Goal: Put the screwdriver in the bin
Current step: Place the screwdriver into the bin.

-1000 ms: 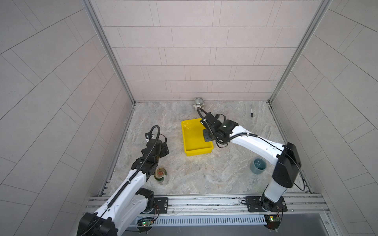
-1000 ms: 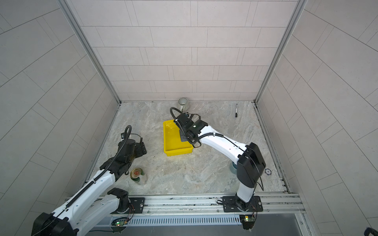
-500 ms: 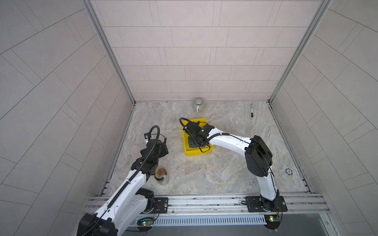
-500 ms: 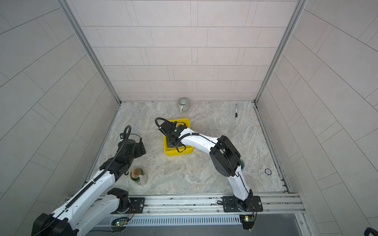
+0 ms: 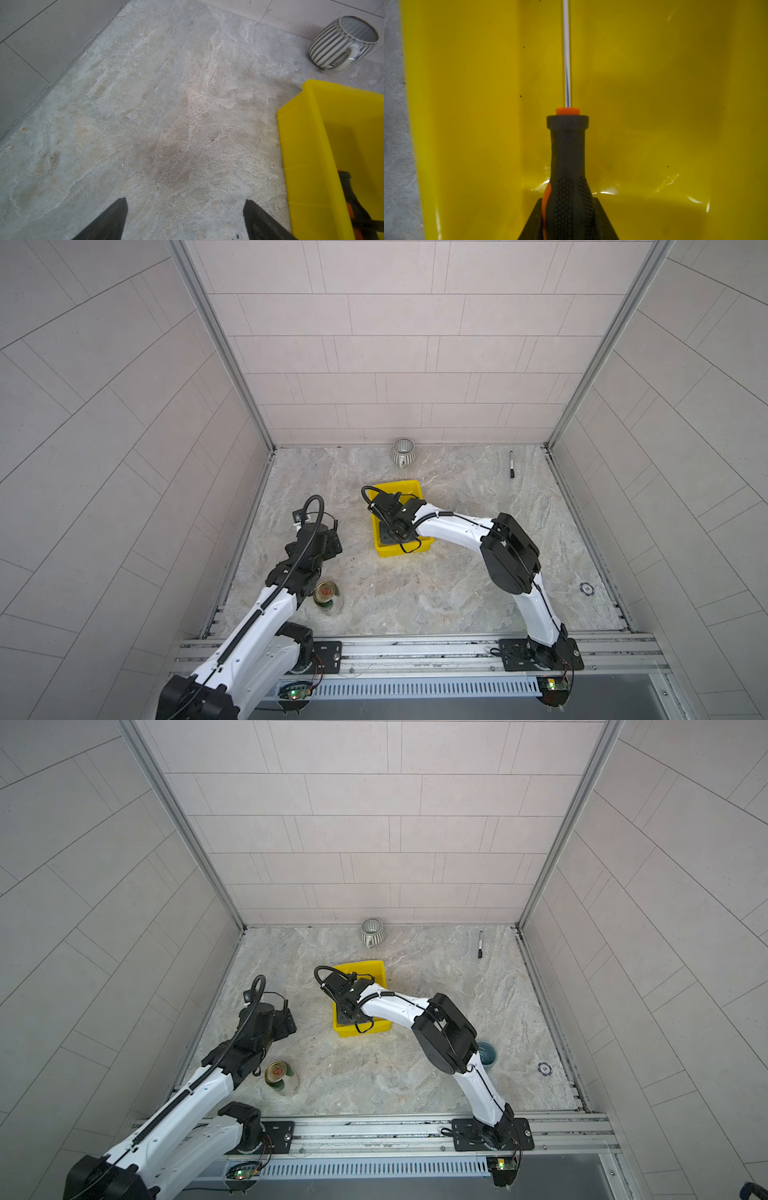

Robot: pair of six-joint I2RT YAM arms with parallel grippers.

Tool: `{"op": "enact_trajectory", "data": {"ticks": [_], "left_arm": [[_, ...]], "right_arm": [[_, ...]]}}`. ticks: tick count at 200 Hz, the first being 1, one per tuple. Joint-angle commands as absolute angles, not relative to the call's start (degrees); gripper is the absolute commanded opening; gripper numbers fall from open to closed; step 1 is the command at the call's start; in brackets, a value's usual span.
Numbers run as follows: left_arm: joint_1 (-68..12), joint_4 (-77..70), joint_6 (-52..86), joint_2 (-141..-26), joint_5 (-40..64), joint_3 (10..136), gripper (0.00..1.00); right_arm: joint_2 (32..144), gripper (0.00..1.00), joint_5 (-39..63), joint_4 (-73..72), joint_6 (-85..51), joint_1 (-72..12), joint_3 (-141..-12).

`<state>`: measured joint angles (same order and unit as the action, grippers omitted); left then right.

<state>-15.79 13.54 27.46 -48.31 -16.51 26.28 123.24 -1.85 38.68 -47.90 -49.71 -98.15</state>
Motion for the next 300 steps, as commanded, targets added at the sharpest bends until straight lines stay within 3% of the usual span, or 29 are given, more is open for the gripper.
{"op": "enact_trajectory", "data": {"ticks": [1, 15, 32, 48, 118, 168, 300], "left_arm": [[-15.8, 13.1, 27.2, -46.8, -16.5, 25.4, 0.93], [-15.8, 13.0, 27.2, -46.8, -16.3, 25.4, 0.93], [-15.8, 12.9, 27.1, -47.2, -16.1, 25.6, 0.93], [-15.8, 12.9, 27.0, -47.0, -15.9, 25.5, 0.93], [-15.8, 12.1, 26.7, -46.9, -14.7, 25.2, 0.93], [-15.8, 12.0, 26.7, -46.3, -14.8, 25.0, 0.93], [-15.8, 12.1, 26.7, -47.2, -14.8, 25.2, 0.93]], "right_arm": [[123.4, 0.26, -1.9, 38.1, -49.7, -49.7, -99.4], [122.7, 0.37, -1.9, 38.4, -49.5, -49.7, -99.4], [121.3, 0.58, -1.5, 39.0, -48.6, -49.6, -99.5], [119.2, 0.65, -1.4, 40.2, -47.7, -49.2, -99.3], [107.8, 0.63, -15.1, 46.1, -32.6, -42.7, -95.3], [112.5, 0.62, -10.8, 53.2, -29.0, -34.4, -98.1], [108.8, 0.62, -7.4, 46.5, -31.5, -36.0, -91.3]]}}
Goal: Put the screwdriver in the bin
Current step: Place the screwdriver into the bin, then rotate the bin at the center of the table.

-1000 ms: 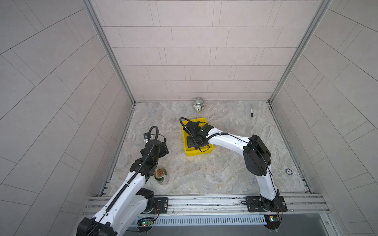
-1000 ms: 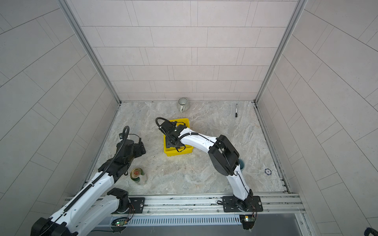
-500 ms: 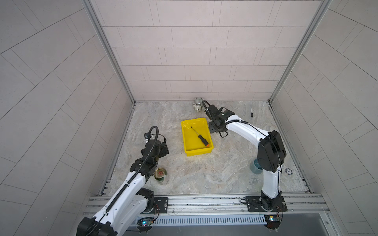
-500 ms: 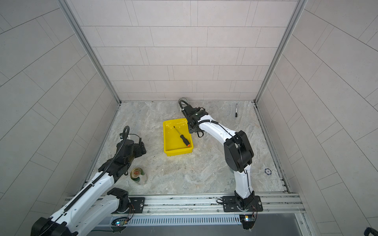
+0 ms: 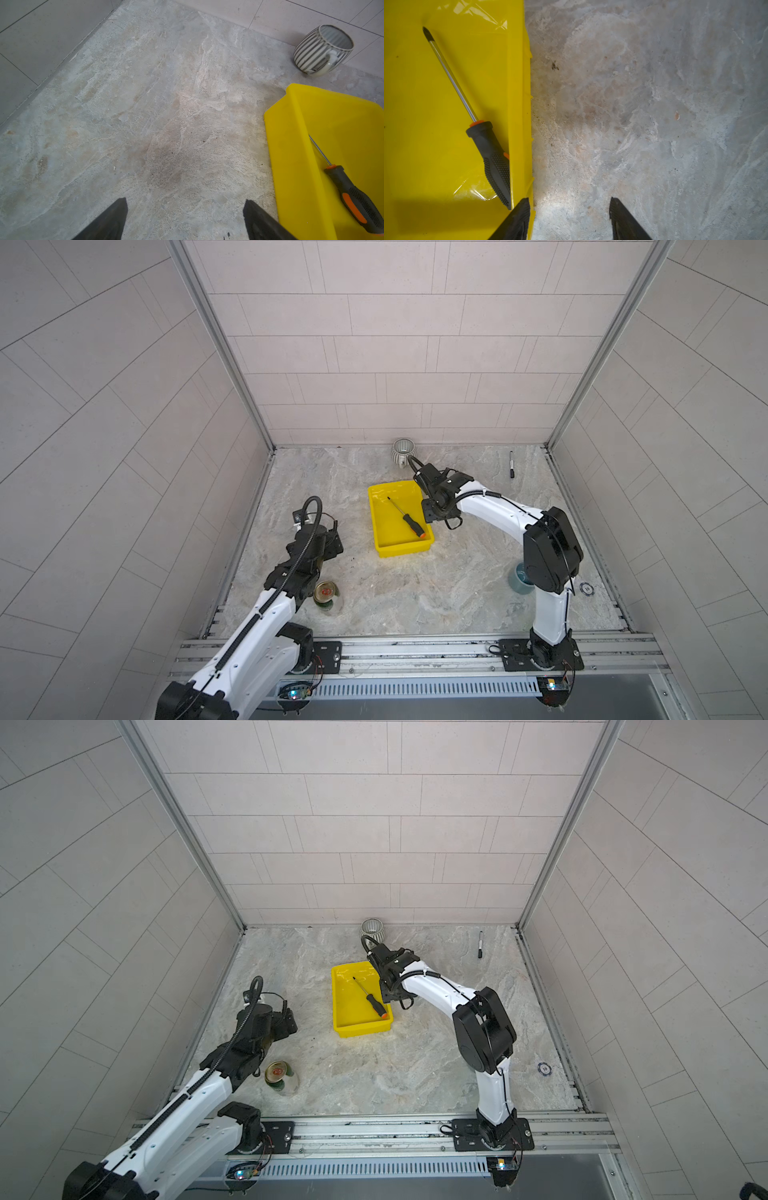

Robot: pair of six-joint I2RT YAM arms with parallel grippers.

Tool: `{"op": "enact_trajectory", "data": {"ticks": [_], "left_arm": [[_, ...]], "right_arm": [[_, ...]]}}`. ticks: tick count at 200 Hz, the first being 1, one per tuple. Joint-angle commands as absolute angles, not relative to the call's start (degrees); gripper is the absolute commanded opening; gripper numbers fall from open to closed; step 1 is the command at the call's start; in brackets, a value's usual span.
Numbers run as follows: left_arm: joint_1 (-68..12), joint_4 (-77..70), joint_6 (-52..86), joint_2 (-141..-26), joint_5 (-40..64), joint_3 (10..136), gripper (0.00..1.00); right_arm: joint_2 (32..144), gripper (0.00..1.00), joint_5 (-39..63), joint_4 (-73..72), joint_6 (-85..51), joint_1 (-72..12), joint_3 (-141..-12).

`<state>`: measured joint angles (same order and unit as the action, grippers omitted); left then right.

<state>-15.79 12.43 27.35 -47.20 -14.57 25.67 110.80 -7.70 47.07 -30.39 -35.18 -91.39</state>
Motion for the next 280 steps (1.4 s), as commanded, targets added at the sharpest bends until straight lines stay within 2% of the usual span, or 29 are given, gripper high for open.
{"op": "enact_trajectory", "data": {"ticks": [1, 56, 112, 177, 206, 242, 280], "left_arm": [[-15.8, 12.1, 26.7, -47.2, -14.8, 25.2, 0.93], [-15.9, 12.0, 26.7, -47.4, -14.9, 25.3, 0.93], [-15.8, 12.2, 26.7, -47.8, -14.9, 25.4, 0.93], [-15.8, 12.1, 26.7, -47.9, -14.8, 25.5, 0.93], [-15.8, 12.0, 26.7, -47.9, -14.7, 25.5, 0.93], [-15.8, 12.0, 26.7, -48.1, -14.7, 25.6, 0.93], [-15.8, 12.0, 26.7, -48.2, -14.7, 25.6, 0.93]], "right_arm": [[108.8, 0.62, -7.4, 46.5, -31.5, -36.0, -91.3], [107.6, 0.62, -7.6, 43.7, -31.7, -36.9, -90.4], [113.5, 0.57, -8.1, 44.7, -32.3, -36.9, -92.4], [106.6, 0.35, -9.3, 40.1, -37.1, -37.5, -81.1], [102.5, 0.21, -10.0, 38.1, -38.8, -38.8, -75.9], [100.2, 0.15, -11.7, 37.8, -40.8, -39.4, -72.7], [99.2, 0.14, -11.4, 36.3, -42.8, -40.5, -70.9]]}}
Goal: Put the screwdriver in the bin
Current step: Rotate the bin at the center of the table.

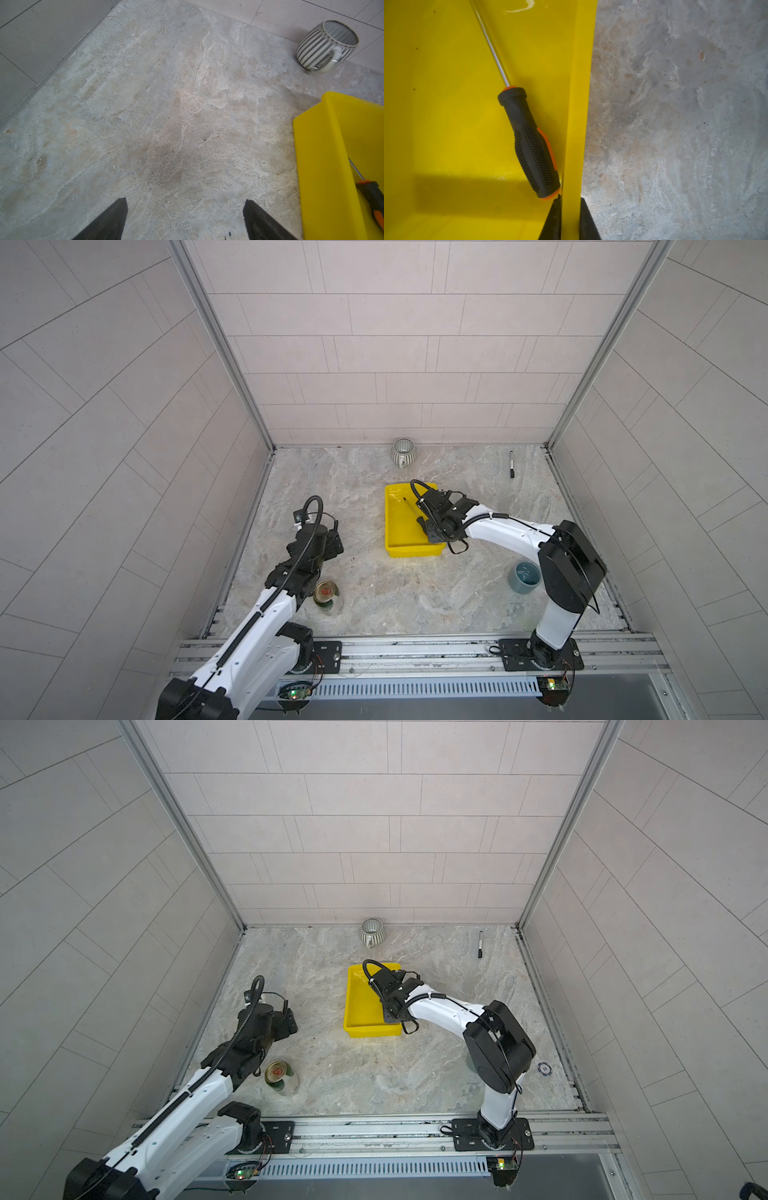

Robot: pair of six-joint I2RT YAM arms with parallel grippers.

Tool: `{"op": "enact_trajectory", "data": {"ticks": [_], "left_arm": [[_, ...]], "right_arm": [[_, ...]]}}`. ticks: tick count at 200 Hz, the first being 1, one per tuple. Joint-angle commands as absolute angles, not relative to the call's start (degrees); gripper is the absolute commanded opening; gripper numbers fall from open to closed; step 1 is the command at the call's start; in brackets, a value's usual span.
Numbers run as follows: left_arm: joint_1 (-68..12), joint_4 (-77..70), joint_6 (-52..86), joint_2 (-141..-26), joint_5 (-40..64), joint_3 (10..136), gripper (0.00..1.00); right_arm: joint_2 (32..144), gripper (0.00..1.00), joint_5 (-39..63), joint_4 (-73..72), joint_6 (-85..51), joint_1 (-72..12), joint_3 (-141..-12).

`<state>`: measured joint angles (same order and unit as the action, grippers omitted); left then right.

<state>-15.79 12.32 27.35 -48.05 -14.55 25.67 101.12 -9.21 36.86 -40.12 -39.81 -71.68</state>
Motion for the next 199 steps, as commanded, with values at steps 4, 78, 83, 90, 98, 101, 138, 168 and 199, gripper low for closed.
{"op": "enact_trajectory", "data": {"ticks": [4, 78, 83, 90, 98, 101, 138, 168, 199], "left_arm": [[-15.8, 12.0, 26.7, -48.1, -14.7, 25.6, 0.93], [-15.8, 12.0, 26.7, -48.1, -14.9, 25.6, 0.94], [-15.8, 12.0, 26.8, -48.1, -14.9, 25.6, 0.94], [-15.8, 12.2, 26.9, -48.0, -15.2, 25.6, 0.95], [-15.8, 12.3, 27.0, -47.9, -15.3, 25.6, 0.96], [-15.8, 12.4, 27.1, -47.9, -15.4, 25.6, 0.98], [-15.9, 12.7, 27.4, -47.4, -16.0, 25.4, 1.0], [-15.9, 13.0, 27.5, -47.9, -16.3, 25.7, 1.0], [-16.0, 13.1, 27.6, -48.0, -16.3, 25.8, 1.0]], "right_arm": [[99.2, 0.14, -11.5, 36.3, -42.9, -40.7, -70.8], [98.3, 0.4, -13.9, 39.3, -41.5, -41.0, -72.7], [97.8, 0.48, -14.0, 39.8, -41.2, -41.0, -73.0], [97.1, 0.56, -14.2, 40.5, -41.0, -41.0, -73.4], [96.3, 0.61, -14.3, 41.3, -40.6, -41.0, -73.9], [96.0, 0.63, -14.4, 41.6, -40.5, -41.0, -74.1], [90.2, 0.99, -21.7, 46.2, -35.9, -40.6, -78.2], [82.3, 0.99, -35.6, 46.5, -29.1, -36.7, -79.4], [72.9, 1.0, -40.1, 37.5, -21.1, -25.6, -70.7]]}}
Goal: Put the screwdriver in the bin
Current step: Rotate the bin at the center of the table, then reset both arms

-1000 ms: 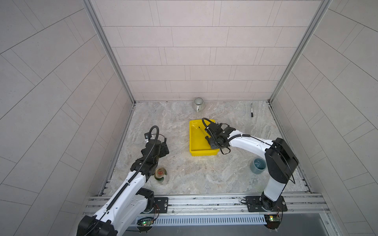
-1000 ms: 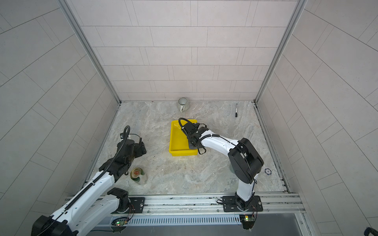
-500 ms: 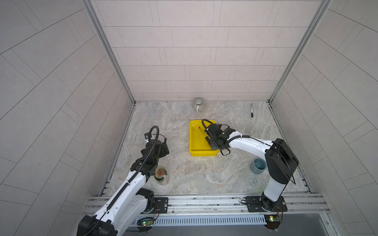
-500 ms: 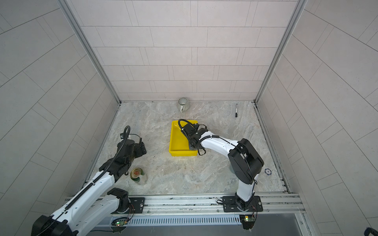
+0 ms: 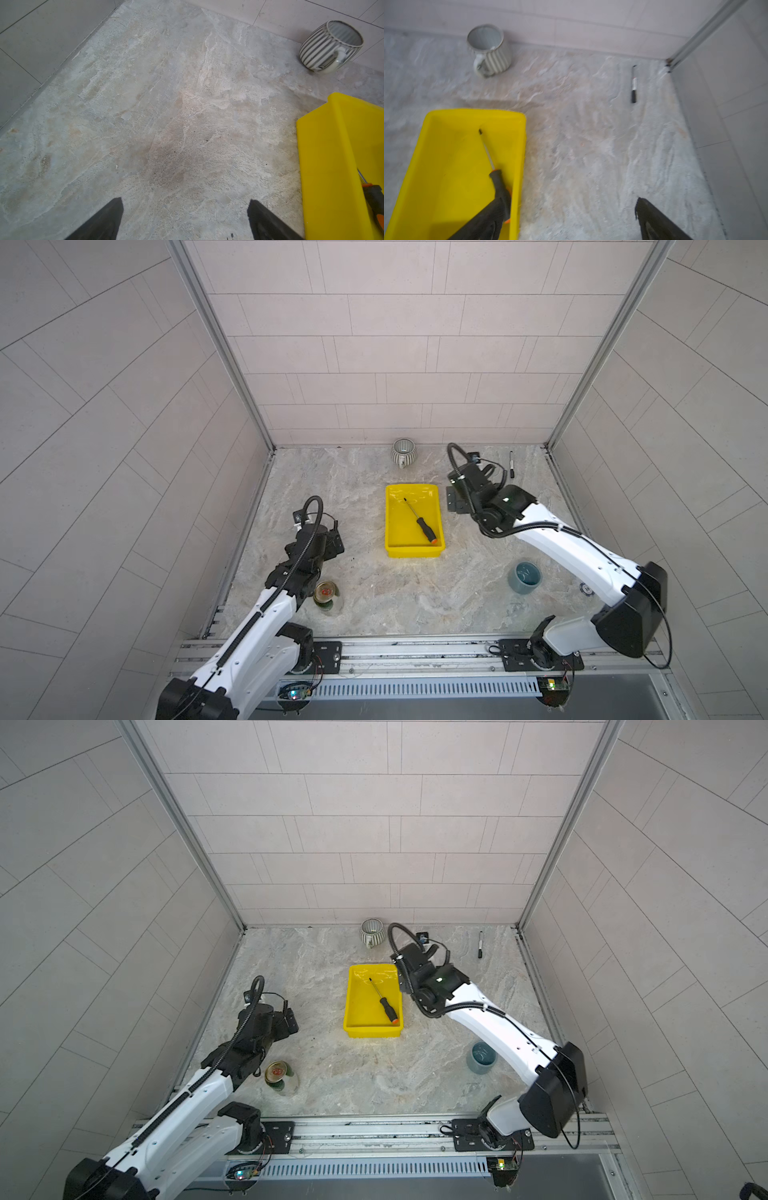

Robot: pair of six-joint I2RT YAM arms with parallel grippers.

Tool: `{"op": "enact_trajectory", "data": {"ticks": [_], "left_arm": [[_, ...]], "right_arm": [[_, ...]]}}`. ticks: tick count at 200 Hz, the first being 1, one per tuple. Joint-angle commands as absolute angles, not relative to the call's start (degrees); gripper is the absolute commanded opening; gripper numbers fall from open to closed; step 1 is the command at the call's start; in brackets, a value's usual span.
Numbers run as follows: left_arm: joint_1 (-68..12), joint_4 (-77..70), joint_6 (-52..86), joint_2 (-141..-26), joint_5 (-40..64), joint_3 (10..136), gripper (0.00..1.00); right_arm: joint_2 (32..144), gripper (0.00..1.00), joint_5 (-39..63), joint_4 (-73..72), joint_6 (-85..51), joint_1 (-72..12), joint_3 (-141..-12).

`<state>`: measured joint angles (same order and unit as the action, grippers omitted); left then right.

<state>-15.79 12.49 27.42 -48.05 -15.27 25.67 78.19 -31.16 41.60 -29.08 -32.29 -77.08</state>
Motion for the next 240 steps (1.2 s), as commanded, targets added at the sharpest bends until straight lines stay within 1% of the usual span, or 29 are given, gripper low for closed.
{"op": "enact_trajectory", "data": {"ticks": [1, 27, 48, 70, 90, 125, 146, 172, 200, 240], "left_arm": [[-15.9, 13.1, 27.6, -48.0, -16.3, 25.8, 1.0], [-15.9, 12.9, 27.7, -48.0, -16.3, 25.8, 1.0], [-15.9, 12.9, 27.6, -48.3, -16.2, 25.8, 1.0], [-16.0, 13.0, 27.6, -48.3, -16.3, 25.8, 1.0], [-16.0, 12.9, 27.6, -48.4, -16.3, 25.8, 1.0], [-16.0, 13.0, 27.6, -48.7, -16.4, 25.9, 1.0], [-16.0, 12.9, 27.6, -48.7, -16.4, 25.9, 1.0], [-16.0, 12.8, 27.6, -48.9, -16.3, 26.0, 1.0], [-16.0, 12.7, 27.5, -49.1, -16.3, 26.1, 1.0], [-16.0, 12.7, 27.5, -49.6, -16.5, 26.2, 1.0]], "right_arm": [[72.5, 1.0, -40.2, 36.9, -20.7, -25.2, -70.3], [65.9, 1.0, -40.8, 19.1, -11.9, -17.7, -53.0], [63.6, 1.0, -39.8, 8.4, -11.1, -15.0, -43.9], [65.8, 1.0, -39.8, 6.2, -12.6, -13.7, -42.9], [70.0, 1.0, -40.8, 3.5, -10.3, -13.4, -43.6], [76.3, 1.0, -39.9, -12.0, -1.2, -13.2, -38.8], [78.0, 1.0, -39.7, -20.9, 0.7, -13.1, -34.5], [79.8, 1.0, -37.0, -37.4, 5.7, -13.2, -27.2], [80.9, 1.0, -32.7, -41.5, 5.1, -12.7, -24.4], [84.9, 1.0, -33.5, -51.4, 3.8, -12.6, -21.5]]}}
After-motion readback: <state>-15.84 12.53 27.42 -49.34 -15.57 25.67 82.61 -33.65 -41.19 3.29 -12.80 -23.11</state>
